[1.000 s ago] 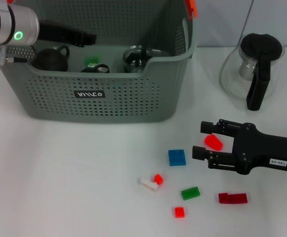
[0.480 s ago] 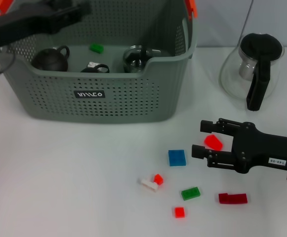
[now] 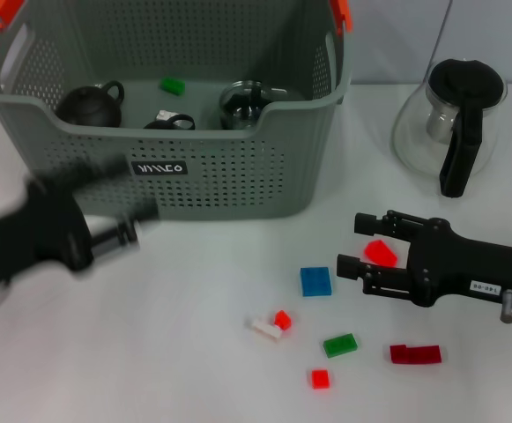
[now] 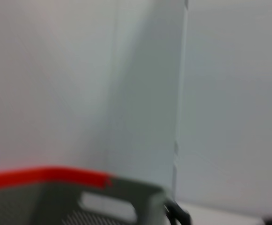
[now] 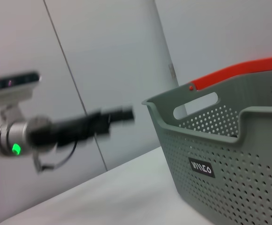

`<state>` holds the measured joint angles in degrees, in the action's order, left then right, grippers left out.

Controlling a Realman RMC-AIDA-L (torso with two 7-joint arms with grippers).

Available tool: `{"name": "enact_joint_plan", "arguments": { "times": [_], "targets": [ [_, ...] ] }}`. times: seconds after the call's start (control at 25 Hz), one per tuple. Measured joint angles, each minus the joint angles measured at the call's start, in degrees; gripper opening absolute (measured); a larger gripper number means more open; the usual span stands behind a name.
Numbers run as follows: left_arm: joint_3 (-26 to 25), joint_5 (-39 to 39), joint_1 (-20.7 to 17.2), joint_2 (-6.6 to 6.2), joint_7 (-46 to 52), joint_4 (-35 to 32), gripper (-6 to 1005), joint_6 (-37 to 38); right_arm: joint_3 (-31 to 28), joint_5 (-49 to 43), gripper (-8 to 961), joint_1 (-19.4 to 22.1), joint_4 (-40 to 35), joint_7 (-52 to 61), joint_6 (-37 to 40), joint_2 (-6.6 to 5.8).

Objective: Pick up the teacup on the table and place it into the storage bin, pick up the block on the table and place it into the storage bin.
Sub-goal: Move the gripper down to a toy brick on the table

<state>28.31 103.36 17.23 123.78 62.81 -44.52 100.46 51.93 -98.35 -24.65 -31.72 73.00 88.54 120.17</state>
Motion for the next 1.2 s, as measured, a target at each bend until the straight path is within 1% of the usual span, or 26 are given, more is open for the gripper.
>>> {"name": "enact_joint_plan", "arguments": {
  "times": [0.12, 0.24, 0.32, 0.44, 0.48, 0.64, 0.76, 0.96, 1.04, 1.2],
  "targets": [
    [1.18, 5.72, -0.68, 0.41, -1.98, 1.50, 659, -0.14, -0.04, 0.00, 820, 0.32, 0.00, -0.03, 0.07, -0.18],
    [1.87, 11.49, 0.27, 0.28, -2.18, 3.77, 659, -0.89, -0.01, -0.34, 820, 0.57, 0.00, -0.31, 0.32, -0.56],
    [2.76, 13.91, 1.07, 0.27, -2.28, 4.63, 659, -1.57, 0.13, -0.43, 820, 0.97, -0.05, -1.04, 0.45, -0.80],
    [6.52, 16.82, 2.35, 0.33, -2.69, 6.29, 658, -4.38, 0.05, -0.39, 820, 2.28, -0.33, -4.05, 0.76, -0.93],
    [8.46, 17.53, 2.98, 0.35, -2.97, 7.17, 658, -6.24, -0.10, -0.30, 820, 2.73, -0.44, -5.07, 0.84, -0.92],
    [14.74, 18.25, 5.46, 0.54, -3.52, 10.10, 659, -13.34, -0.64, -0.13, 820, 3.36, -0.51, -6.90, 1.03, -0.64],
    [17.37, 18.28, 7.80, 0.57, -3.58, 12.10, 652, -16.89, -0.79, -0.31, 819, 3.17, -0.12, -6.89, 1.03, -0.66],
    [18.00, 17.99, 10.03, 0.58, -4.80, 13.85, 640, -19.34, -0.79, -0.38, 819, 2.99, -0.10, -6.85, 0.89, -0.61],
    [18.02, 17.96, 10.33, 0.61, -6.88, 14.51, 635, -19.93, -0.79, -0.34, 819, 2.99, -0.10, -6.88, 0.89, -0.60],
    [17.82, 17.11, 10.46, 0.76, -14.43, 16.95, 626, -21.92, -0.78, -0.11, 819, 2.98, -0.10, -6.92, 0.95, -0.54]
  ]
}}
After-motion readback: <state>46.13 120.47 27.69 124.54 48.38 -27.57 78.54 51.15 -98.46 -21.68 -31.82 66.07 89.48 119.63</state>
